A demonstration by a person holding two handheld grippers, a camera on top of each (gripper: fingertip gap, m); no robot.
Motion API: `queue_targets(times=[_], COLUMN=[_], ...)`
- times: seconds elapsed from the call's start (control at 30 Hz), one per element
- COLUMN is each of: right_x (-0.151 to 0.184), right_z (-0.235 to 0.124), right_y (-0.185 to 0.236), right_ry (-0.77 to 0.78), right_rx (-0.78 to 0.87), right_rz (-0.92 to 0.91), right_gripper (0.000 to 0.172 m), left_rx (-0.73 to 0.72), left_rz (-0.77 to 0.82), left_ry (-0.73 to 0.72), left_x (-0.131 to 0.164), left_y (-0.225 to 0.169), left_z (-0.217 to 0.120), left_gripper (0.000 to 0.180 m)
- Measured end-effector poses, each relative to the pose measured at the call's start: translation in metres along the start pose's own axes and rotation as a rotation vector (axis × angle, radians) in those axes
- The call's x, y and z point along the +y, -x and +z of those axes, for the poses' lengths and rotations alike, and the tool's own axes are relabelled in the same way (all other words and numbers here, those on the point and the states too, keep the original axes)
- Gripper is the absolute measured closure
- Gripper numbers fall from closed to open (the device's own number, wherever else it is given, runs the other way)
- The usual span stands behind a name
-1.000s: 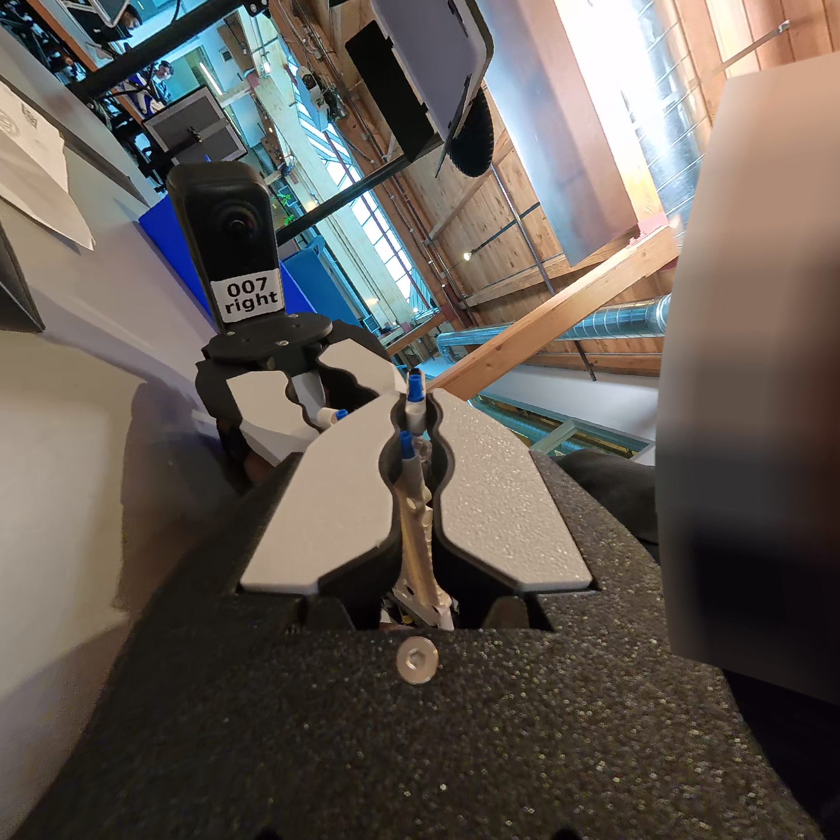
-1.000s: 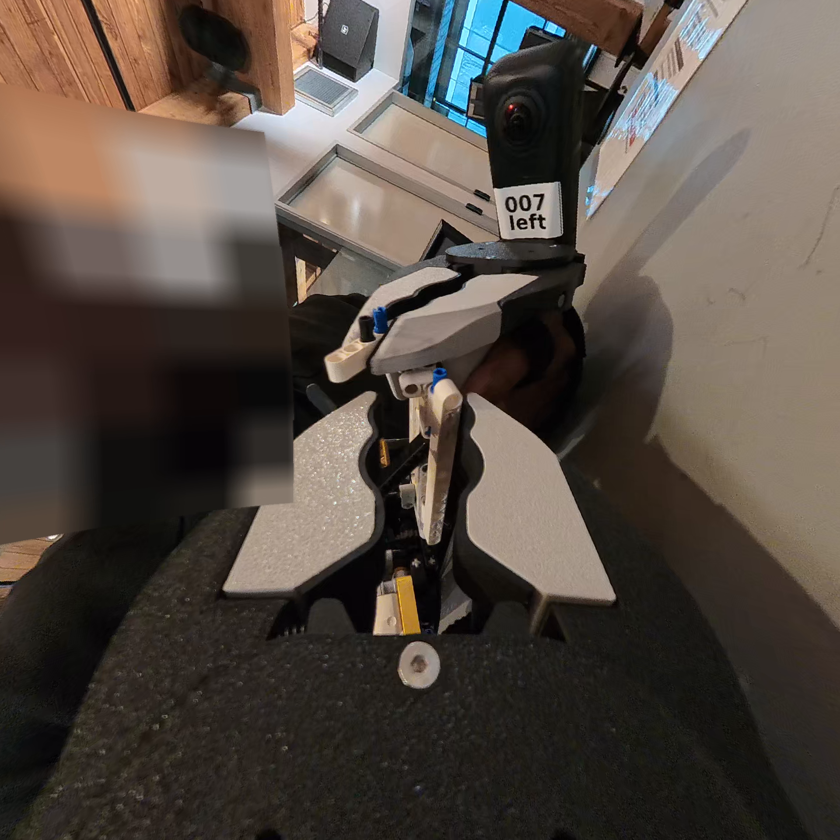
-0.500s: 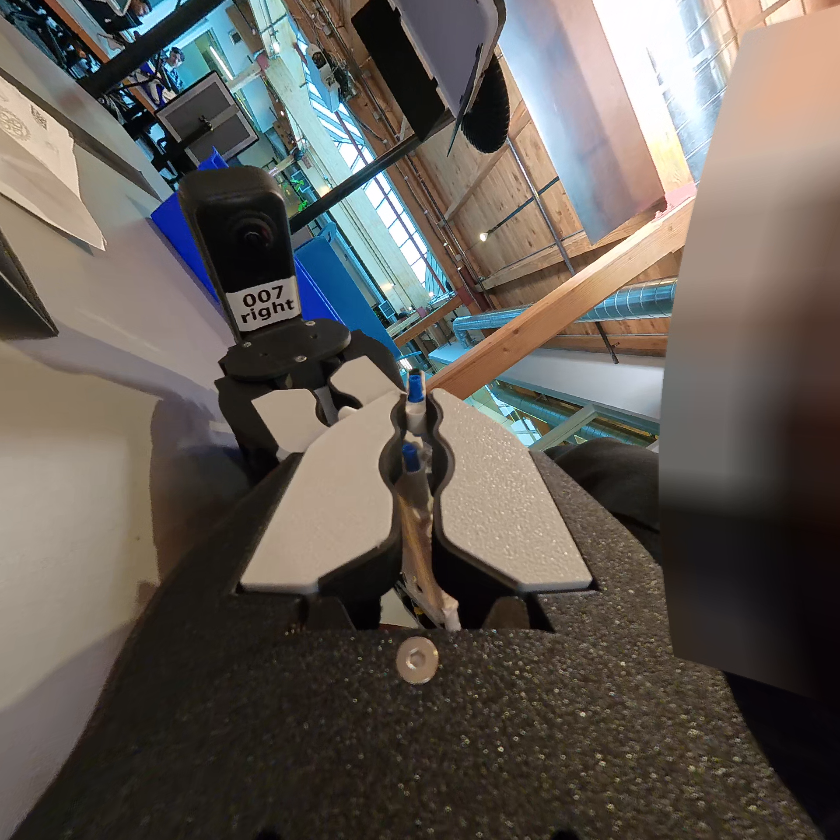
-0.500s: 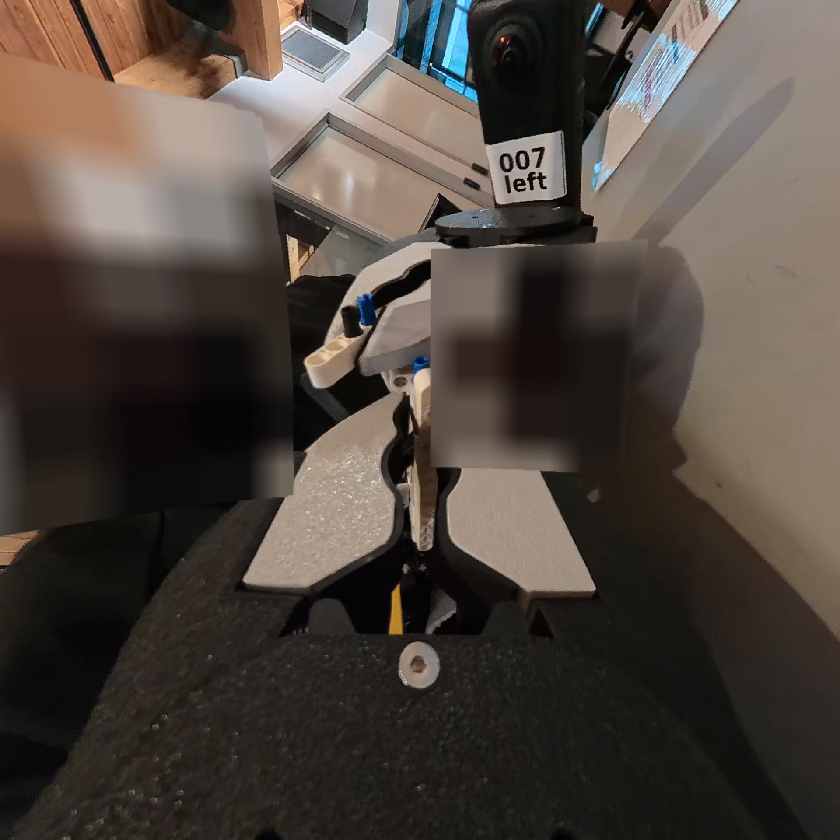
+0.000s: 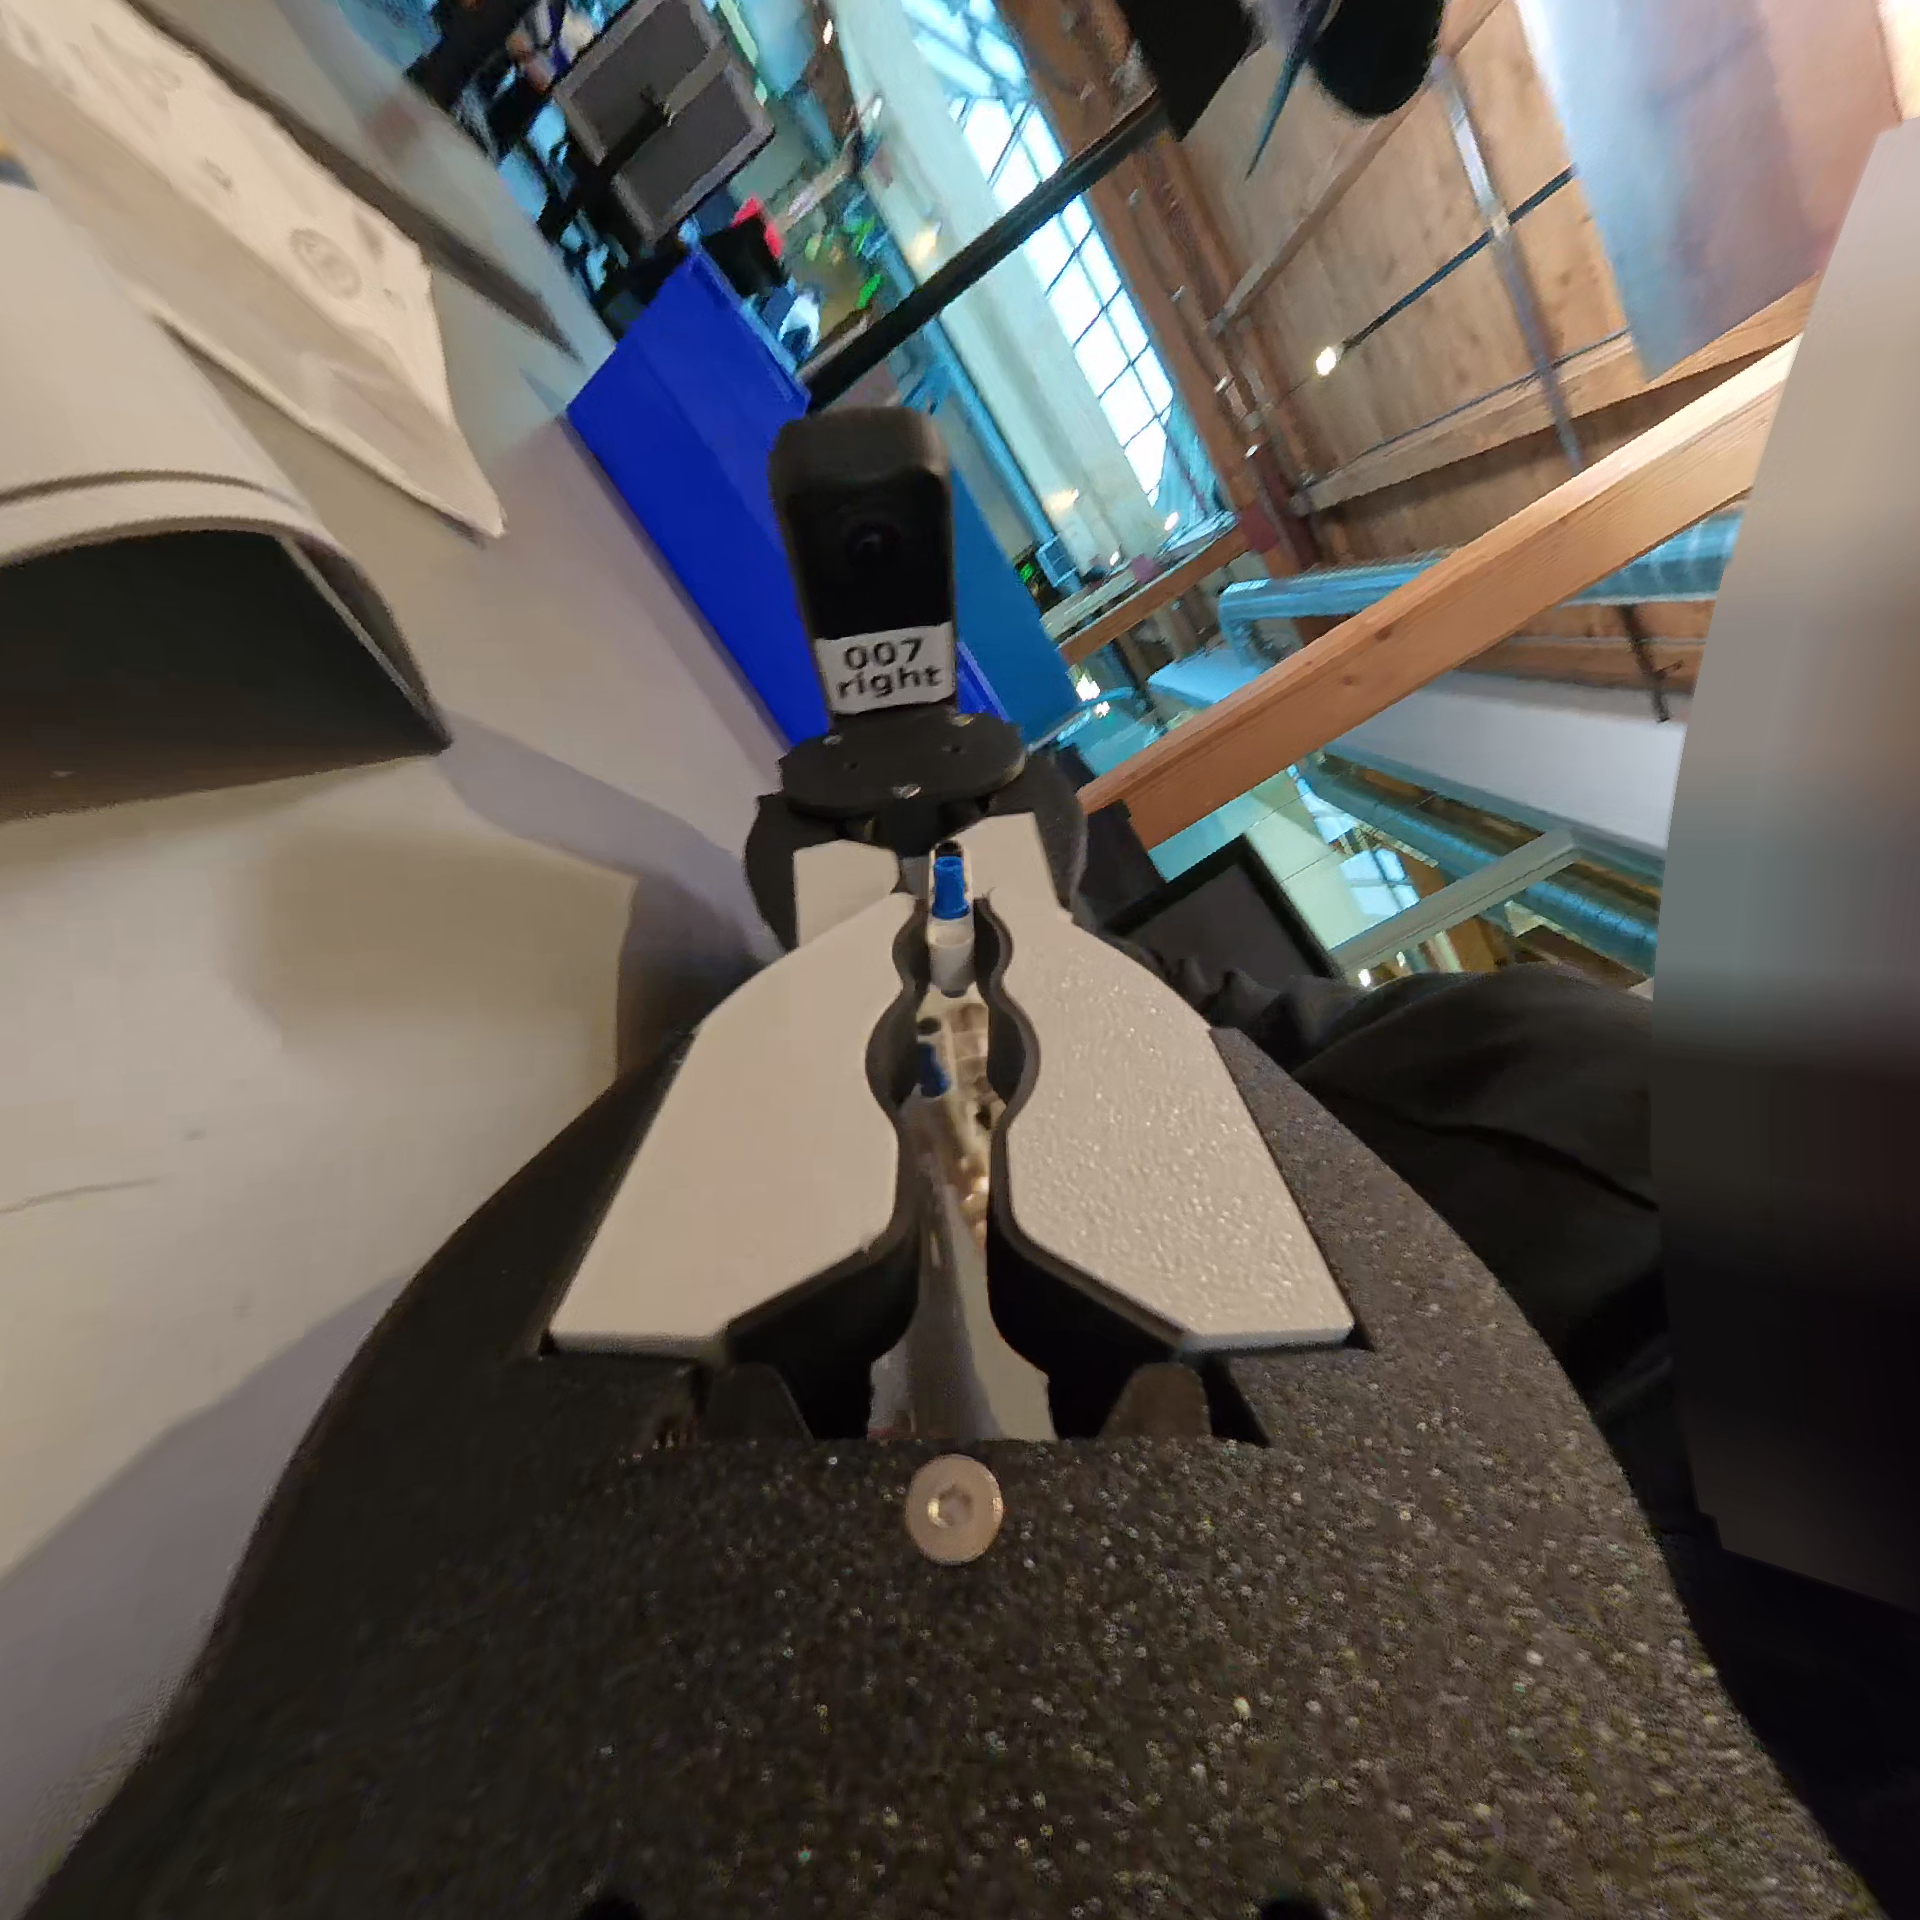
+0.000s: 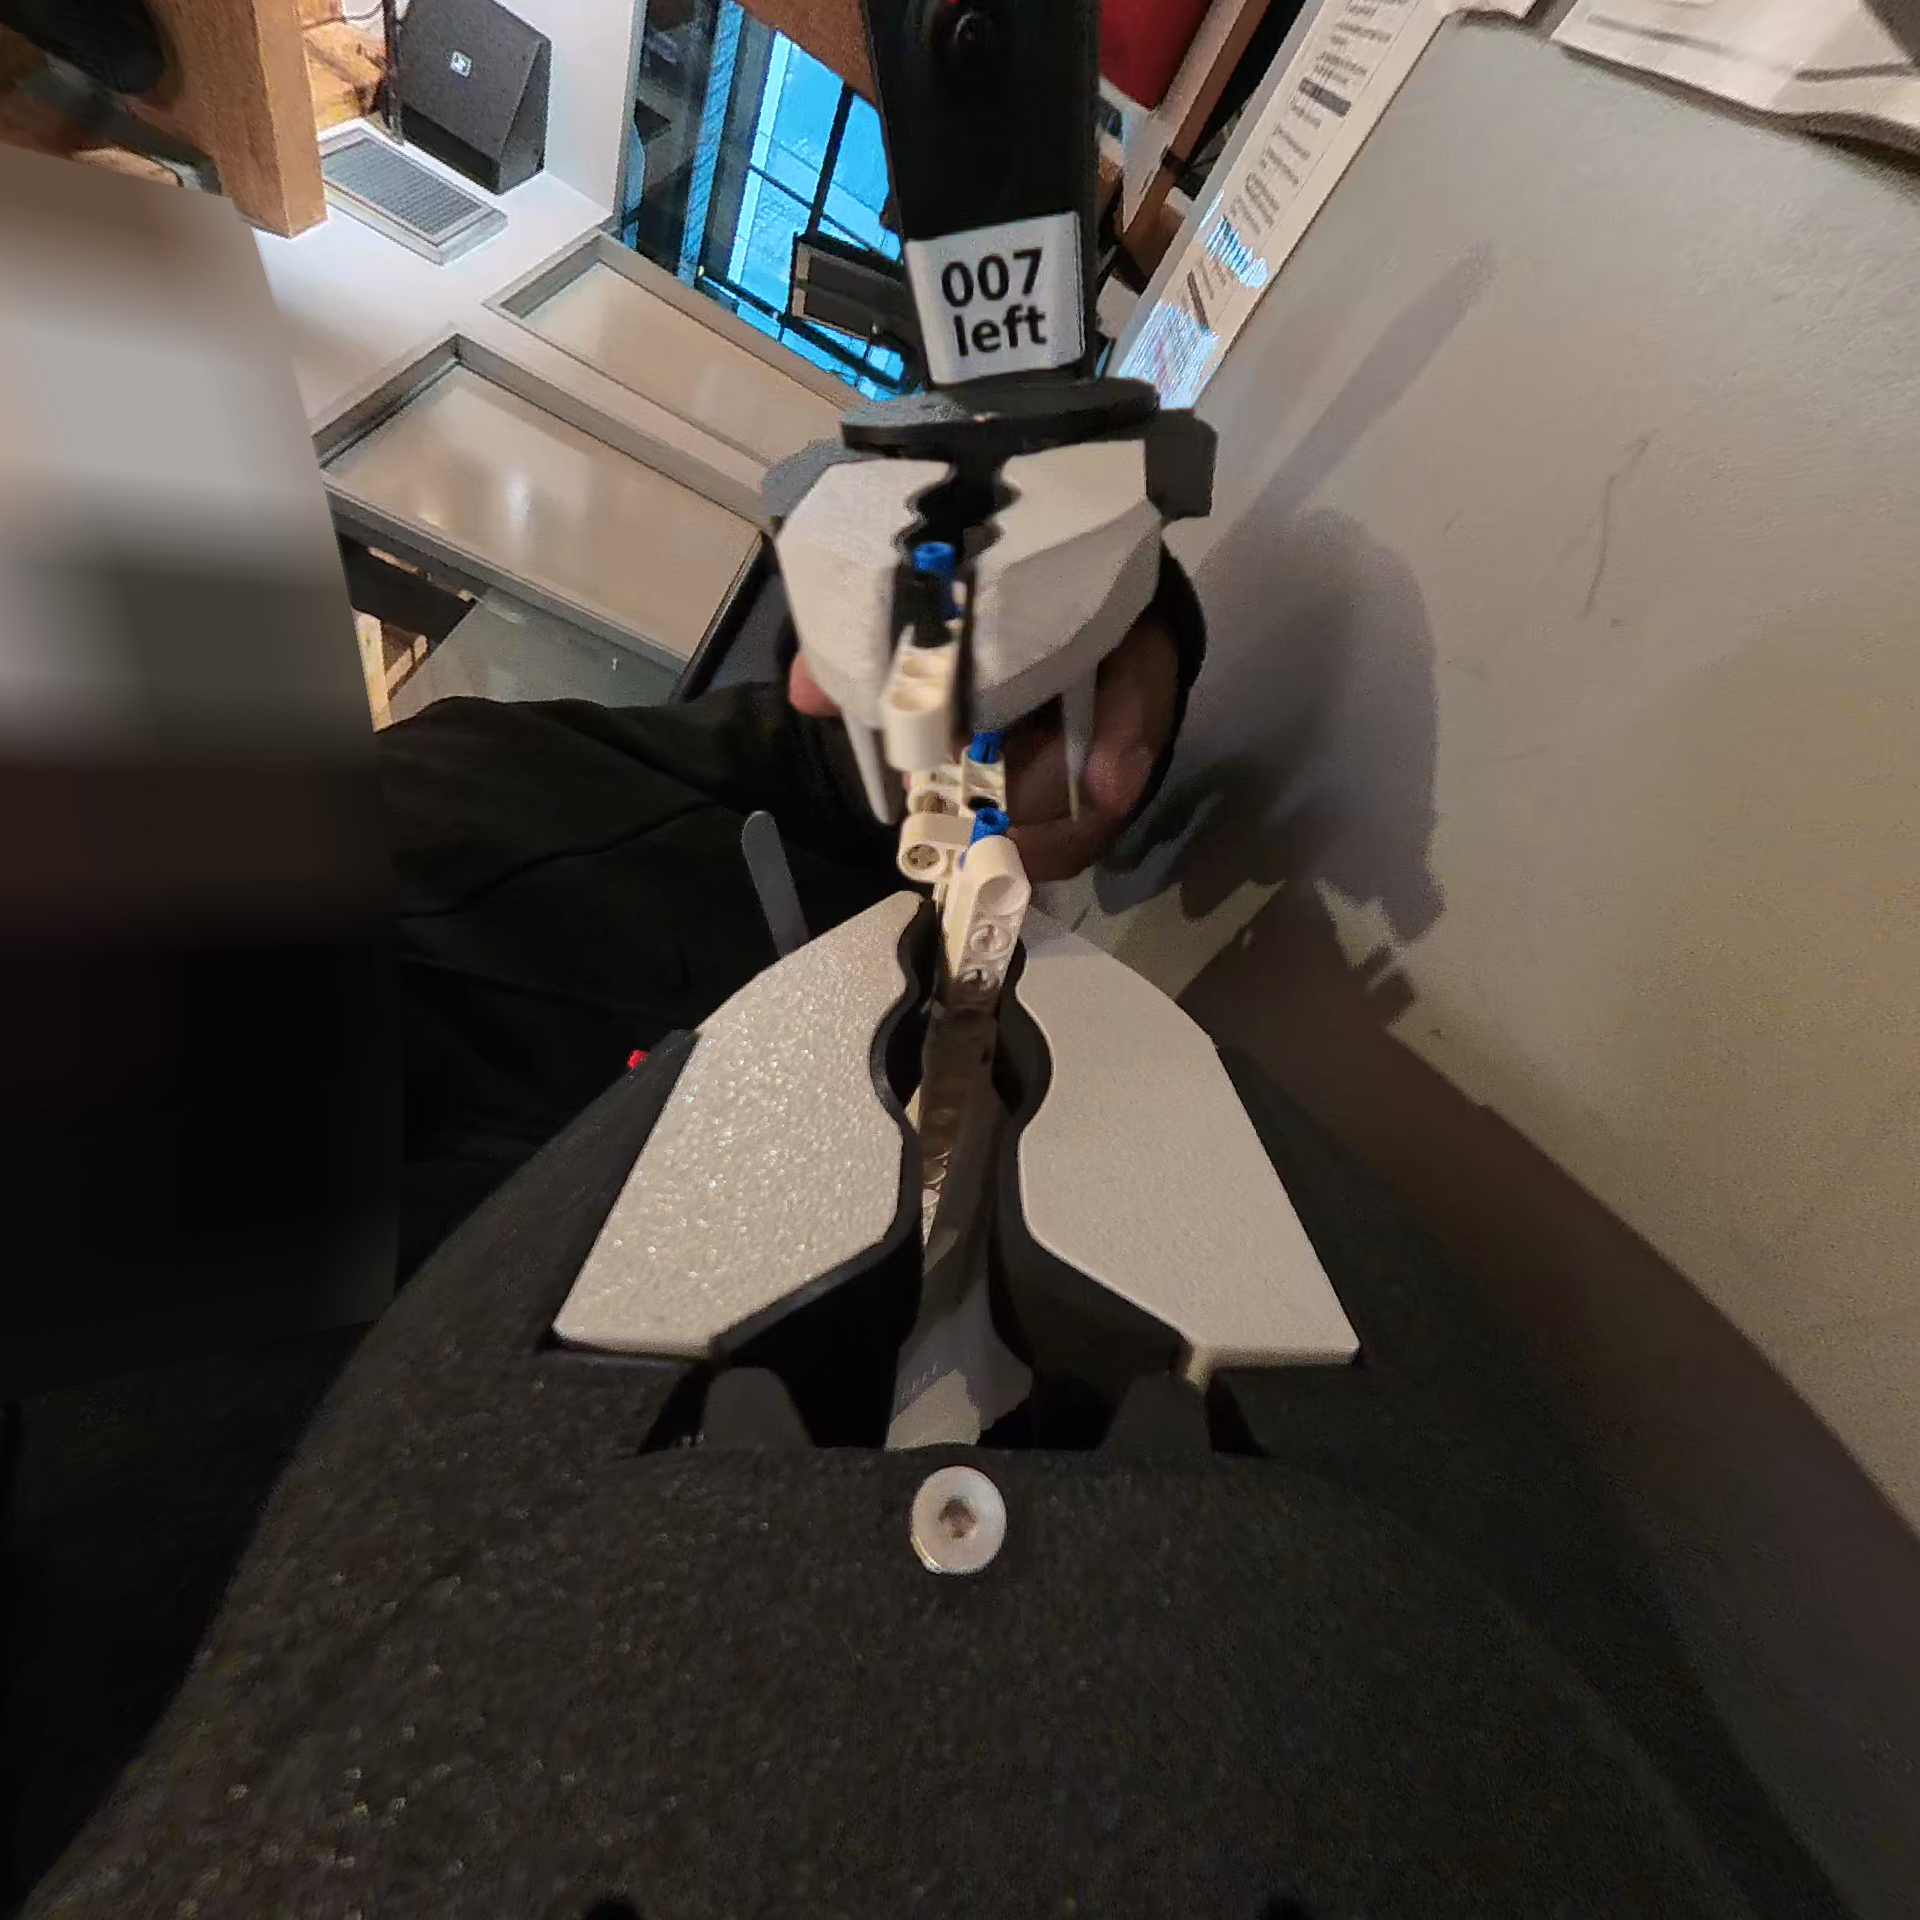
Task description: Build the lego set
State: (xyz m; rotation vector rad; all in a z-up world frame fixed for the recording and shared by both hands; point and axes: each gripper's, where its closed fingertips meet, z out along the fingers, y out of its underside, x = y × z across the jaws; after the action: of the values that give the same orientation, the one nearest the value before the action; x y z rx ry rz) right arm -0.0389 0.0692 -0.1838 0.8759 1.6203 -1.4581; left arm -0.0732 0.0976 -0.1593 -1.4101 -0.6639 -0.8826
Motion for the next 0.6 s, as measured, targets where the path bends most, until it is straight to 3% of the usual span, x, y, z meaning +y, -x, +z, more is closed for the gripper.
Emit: queue_targets(times=[0.03, 0.37, 0.6], right_x=[-0.0007, -0.0039, -0.0043], right_z=[-0.0006, -0.0034, -0.0023], right_y=[0.0, -0.0017, -0.0028], right_ry=[-0.007, -0.058, -0.072], right_rx=[0.004, 0.037, 0.054], right_rz=[-0.002, -0.02, -0.029], right_gripper=[0.164, 0.163, 0.163], left_rx=[-0.003, 0.052, 0.051], left_rz=[-0.002, -0.142, -0.146], left_ry=[0.021, 0.007, 0.006], left_x=[0.0003, 0.0017, 0.0058], left_y=[0.0018, 0.0088, 0.0068], left_z=[-0.0017, -0.0033, 0.0006], left_gripper=[0.173, 0.173, 0.173])
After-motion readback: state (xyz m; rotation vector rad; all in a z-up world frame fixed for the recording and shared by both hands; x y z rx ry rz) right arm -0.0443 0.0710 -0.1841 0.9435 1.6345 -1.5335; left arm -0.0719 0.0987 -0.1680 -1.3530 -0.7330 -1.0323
